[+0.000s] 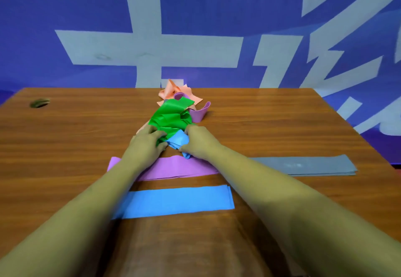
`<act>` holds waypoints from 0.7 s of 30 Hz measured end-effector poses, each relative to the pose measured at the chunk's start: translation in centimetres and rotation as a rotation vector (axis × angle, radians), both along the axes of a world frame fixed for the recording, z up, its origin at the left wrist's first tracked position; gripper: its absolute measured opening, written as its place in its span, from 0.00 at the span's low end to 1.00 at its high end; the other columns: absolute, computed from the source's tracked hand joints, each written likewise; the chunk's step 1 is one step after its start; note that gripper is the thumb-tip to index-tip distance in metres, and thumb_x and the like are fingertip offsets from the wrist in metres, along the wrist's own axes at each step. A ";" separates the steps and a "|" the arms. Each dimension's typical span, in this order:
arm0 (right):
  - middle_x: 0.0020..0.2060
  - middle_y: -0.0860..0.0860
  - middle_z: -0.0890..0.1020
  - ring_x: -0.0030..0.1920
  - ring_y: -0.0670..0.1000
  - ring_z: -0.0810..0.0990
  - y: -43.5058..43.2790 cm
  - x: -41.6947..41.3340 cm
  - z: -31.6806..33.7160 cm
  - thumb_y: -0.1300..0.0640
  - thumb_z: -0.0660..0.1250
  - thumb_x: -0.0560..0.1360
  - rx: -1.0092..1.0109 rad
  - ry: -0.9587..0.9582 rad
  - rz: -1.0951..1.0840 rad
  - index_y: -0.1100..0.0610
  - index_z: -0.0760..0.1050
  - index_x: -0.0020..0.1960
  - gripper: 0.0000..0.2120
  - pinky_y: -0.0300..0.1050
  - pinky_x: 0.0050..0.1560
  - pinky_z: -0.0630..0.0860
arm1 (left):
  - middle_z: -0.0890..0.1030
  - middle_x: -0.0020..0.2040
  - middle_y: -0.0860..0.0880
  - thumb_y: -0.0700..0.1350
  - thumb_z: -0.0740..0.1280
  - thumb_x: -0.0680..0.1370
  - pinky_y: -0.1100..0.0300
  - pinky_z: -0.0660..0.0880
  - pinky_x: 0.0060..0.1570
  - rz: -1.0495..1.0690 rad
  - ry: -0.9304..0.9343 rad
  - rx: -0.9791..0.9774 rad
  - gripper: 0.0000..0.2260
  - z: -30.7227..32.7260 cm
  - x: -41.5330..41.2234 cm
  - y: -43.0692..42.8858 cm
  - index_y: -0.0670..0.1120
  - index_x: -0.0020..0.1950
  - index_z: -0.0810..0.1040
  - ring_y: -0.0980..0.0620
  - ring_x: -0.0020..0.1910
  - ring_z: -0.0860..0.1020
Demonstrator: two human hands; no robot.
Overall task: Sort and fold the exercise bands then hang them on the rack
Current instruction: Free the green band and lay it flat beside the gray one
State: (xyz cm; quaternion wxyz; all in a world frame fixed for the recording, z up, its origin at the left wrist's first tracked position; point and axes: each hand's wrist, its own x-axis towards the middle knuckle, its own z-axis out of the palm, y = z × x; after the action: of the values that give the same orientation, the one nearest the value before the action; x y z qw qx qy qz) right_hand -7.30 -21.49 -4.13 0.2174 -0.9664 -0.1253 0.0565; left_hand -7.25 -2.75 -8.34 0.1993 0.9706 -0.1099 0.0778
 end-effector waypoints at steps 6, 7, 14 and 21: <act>0.32 0.53 0.78 0.36 0.54 0.76 -0.2 2.2 -0.6 0.60 0.71 0.67 0.210 0.004 -0.165 0.59 0.74 0.38 0.05 0.41 0.28 0.68 | 0.77 0.54 0.38 0.36 0.68 0.74 0.48 0.75 0.54 -0.052 -0.095 -0.032 0.13 -0.1 1.9 0.2 0.39 0.58 0.80 0.37 0.53 0.77; 0.30 0.50 0.75 0.33 0.51 0.73 -0.2 2.4 -0.1 0.59 0.72 0.68 0.255 0.003 -0.164 0.57 0.74 0.38 0.06 0.35 0.25 0.64 | 0.77 0.54 0.39 0.35 0.67 0.75 0.49 0.75 0.54 -0.038 -0.094 -0.047 0.13 0.1 2.1 0.3 0.39 0.59 0.79 0.38 0.54 0.77; 0.30 0.54 0.73 0.30 0.49 0.70 -0.6 2.4 5.6 0.63 0.69 0.68 0.714 -0.101 -0.277 0.63 0.75 0.38 0.04 0.44 0.33 0.67 | 0.76 0.59 0.40 0.47 0.66 0.79 0.56 0.65 0.65 0.153 0.002 -0.313 0.15 3.2 2.1 0.8 0.46 0.65 0.77 0.42 0.63 0.73; 0.32 0.50 0.76 0.31 0.44 0.71 -1.5 -0.9 14.2 0.60 0.71 0.69 0.777 -0.256 -0.161 0.60 0.76 0.41 0.05 0.39 0.31 0.69 | 0.73 0.68 0.48 0.53 0.65 0.78 0.58 0.60 0.72 -0.002 0.009 -0.566 0.17 7.6 -0.4 0.0 0.51 0.66 0.74 0.54 0.69 0.68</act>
State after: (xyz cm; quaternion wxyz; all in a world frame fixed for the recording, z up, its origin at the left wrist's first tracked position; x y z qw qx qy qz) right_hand -8.23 -22.97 10.09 0.5521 -0.8185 -0.0874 -0.1326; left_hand -7.63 -2.71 -0.77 0.4631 0.8765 -0.0839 0.1010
